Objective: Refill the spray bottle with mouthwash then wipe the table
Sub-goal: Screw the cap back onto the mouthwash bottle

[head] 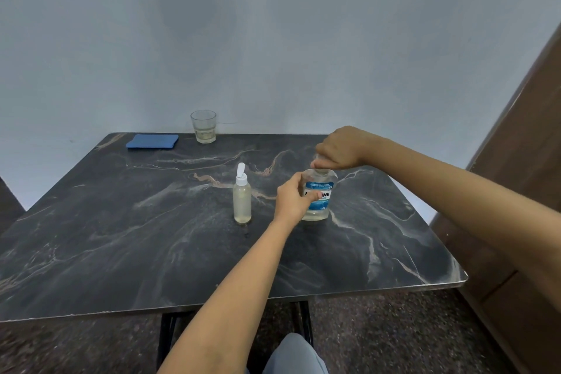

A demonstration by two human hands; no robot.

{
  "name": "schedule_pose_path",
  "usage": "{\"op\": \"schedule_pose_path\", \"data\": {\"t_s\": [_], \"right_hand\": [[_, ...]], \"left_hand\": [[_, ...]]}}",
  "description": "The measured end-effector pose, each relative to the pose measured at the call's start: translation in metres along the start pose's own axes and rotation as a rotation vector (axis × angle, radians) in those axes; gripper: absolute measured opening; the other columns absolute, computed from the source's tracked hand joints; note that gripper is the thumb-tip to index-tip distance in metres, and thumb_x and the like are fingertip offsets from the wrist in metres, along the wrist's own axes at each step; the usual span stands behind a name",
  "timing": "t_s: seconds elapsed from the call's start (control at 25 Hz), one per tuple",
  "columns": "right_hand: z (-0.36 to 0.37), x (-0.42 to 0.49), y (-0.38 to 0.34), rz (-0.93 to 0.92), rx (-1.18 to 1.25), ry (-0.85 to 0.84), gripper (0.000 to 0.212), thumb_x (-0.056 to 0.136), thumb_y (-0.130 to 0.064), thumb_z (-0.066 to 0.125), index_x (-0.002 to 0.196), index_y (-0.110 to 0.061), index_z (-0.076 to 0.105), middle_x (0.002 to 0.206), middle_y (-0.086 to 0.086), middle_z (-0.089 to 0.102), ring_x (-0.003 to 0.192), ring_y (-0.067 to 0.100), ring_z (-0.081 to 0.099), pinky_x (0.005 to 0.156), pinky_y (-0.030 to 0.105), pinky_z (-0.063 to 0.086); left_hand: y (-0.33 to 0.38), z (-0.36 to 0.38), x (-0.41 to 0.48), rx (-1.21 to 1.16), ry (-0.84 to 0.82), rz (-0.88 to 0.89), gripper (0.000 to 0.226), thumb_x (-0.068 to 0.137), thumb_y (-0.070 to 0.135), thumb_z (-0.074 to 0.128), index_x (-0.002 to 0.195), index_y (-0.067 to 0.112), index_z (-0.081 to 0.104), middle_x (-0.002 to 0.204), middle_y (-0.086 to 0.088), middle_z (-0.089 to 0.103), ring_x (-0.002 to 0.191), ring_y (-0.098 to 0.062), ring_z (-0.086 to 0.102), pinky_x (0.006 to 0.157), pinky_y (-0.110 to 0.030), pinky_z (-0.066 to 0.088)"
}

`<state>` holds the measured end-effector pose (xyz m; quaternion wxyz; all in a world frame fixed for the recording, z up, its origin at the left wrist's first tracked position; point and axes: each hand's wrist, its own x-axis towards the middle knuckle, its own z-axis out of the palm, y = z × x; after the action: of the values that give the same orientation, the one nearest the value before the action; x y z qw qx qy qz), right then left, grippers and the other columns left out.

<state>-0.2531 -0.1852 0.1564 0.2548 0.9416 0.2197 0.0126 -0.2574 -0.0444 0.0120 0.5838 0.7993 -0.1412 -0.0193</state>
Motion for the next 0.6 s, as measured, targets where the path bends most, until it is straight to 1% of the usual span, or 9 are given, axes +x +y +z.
{"op": "schedule_pose_path", "data": {"t_s": [0.04,0.08,0.12,0.2,0.24,0.32,0.4,0.48,0.6], "right_hand": [[0.0,0.0,0.001,0.036,-0.018,-0.012,0.06,0.093,-0.061,0.032,0.088,-0.009,0.062,0.078,0.004,0.065,0.071,0.023,0.059,0.061,0.031,0.041],[0.0,0.0,0.004,0.047,0.011,-0.033,0.059,0.091,-0.064,0.035,0.093,-0.012,0.061,0.08,0.002,0.063,0.072,0.022,0.057,0.062,0.031,0.04],[-0.002,-0.002,0.008,0.021,0.093,-0.059,0.053,0.089,-0.063,0.041,0.102,-0.014,0.058,0.084,0.001,0.062,0.074,0.021,0.056,0.064,0.032,0.041],[-0.006,-0.007,0.017,-0.119,0.259,-0.078,0.039,0.088,-0.048,0.054,0.115,-0.02,0.049,0.094,0.0,0.06,0.08,0.021,0.057,0.07,0.033,0.044],[-0.007,-0.01,0.022,-0.179,0.274,-0.079,0.035,0.087,-0.04,0.056,0.117,-0.023,0.05,0.096,-0.001,0.06,0.083,0.02,0.057,0.072,0.033,0.045],[-0.006,-0.013,0.029,-0.233,0.203,-0.062,0.03,0.088,-0.035,0.054,0.116,-0.024,0.054,0.1,-0.002,0.061,0.088,0.02,0.059,0.072,0.032,0.046],[0.002,-0.014,0.033,-0.283,0.118,0.002,0.031,0.091,-0.034,0.052,0.117,-0.018,0.055,0.105,0.001,0.062,0.092,0.022,0.059,0.074,0.034,0.047],[0.011,-0.016,0.038,-0.327,0.079,0.054,0.033,0.094,-0.033,0.049,0.119,-0.011,0.053,0.108,0.007,0.063,0.096,0.026,0.058,0.079,0.037,0.048],[0.024,-0.021,0.043,-0.335,0.082,0.109,0.036,0.098,-0.033,0.044,0.118,-0.005,0.052,0.104,0.014,0.064,0.095,0.03,0.058,0.085,0.039,0.046]], "left_hand": [[0.0,0.001,0.0,-0.005,-0.002,-0.002,0.042,0.081,0.021,0.074,0.119,0.02,0.055,0.123,0.001,0.063,0.11,-0.012,0.06,0.064,-0.003,0.041],[0.0,0.001,0.002,-0.013,-0.01,-0.001,0.042,0.081,0.02,0.074,0.119,0.019,0.055,0.123,0.001,0.063,0.11,-0.012,0.06,0.066,-0.005,0.043],[-0.001,0.002,0.003,-0.021,-0.024,0.002,0.042,0.082,0.02,0.074,0.119,0.019,0.055,0.122,0.001,0.063,0.111,-0.013,0.06,0.07,-0.008,0.044],[0.0,0.003,0.006,-0.048,-0.071,0.008,0.041,0.082,0.017,0.074,0.118,0.019,0.056,0.12,0.0,0.064,0.111,-0.015,0.061,0.079,-0.016,0.049],[0.001,0.004,0.006,-0.068,-0.094,0.007,0.041,0.082,0.016,0.074,0.118,0.018,0.056,0.119,-0.001,0.065,0.11,-0.015,0.061,0.083,-0.02,0.051],[0.002,0.009,0.007,-0.1,-0.117,0.008,0.042,0.081,0.014,0.074,0.119,0.016,0.056,0.118,-0.002,0.065,0.108,-0.016,0.062,0.09,-0.029,0.054],[0.004,0.015,0.007,-0.103,-0.101,0.017,0.043,0.081,0.013,0.075,0.119,0.016,0.057,0.117,-0.002,0.066,0.107,-0.015,0.063,0.09,-0.03,0.054],[0.007,0.02,0.007,-0.095,-0.083,0.012,0.043,0.081,0.014,0.075,0.119,0.016,0.057,0.118,-0.002,0.066,0.108,-0.015,0.063,0.089,-0.029,0.054],[0.007,0.025,0.008,-0.094,-0.073,0.021,0.041,0.08,0.013,0.075,0.117,0.017,0.057,0.116,-0.001,0.066,0.106,-0.014,0.064,0.082,-0.023,0.054]]}}
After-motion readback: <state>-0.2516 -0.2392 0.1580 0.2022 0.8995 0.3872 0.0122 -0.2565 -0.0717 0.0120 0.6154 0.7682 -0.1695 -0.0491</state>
